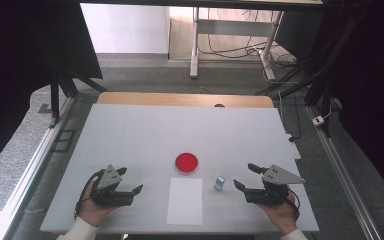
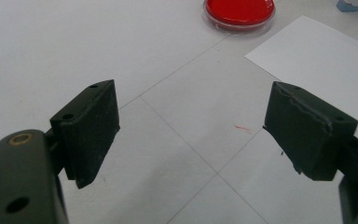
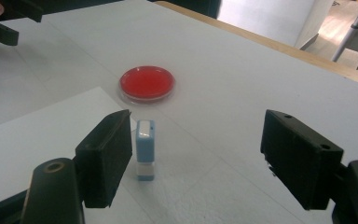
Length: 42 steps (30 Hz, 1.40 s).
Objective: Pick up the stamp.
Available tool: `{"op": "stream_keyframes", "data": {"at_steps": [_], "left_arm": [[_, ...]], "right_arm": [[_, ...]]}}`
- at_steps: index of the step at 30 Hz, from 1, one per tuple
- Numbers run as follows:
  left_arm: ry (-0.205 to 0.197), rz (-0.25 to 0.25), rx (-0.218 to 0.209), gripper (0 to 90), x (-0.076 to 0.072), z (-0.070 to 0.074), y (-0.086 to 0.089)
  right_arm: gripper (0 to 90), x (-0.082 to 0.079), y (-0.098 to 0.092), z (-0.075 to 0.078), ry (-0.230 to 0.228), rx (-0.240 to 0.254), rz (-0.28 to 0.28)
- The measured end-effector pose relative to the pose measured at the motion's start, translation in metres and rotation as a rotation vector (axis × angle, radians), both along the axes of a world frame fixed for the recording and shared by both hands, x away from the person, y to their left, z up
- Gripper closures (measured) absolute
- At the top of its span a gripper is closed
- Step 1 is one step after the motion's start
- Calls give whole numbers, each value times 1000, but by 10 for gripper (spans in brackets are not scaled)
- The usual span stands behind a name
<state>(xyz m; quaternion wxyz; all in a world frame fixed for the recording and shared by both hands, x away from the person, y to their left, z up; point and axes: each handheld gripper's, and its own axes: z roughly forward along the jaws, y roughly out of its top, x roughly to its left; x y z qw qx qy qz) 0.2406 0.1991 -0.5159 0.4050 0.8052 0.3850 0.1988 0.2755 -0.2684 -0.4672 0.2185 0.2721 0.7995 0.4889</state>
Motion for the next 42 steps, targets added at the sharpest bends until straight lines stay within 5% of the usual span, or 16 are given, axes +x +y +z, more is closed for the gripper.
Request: {"op": "stream_keyframes", "data": {"at_steps": [14,26,42], "left_arm": [[10,-9,14,180,0,-2,-3],[14,-6,18,179,-1,-3,-3],[13,-13,26,180,-1,-3,-4]], "right_arm": [[243,4,30,3,15,-29,83],[252,22,54,-7,71,-79,122],[341,19,51,-27,112,-104,127]]}}
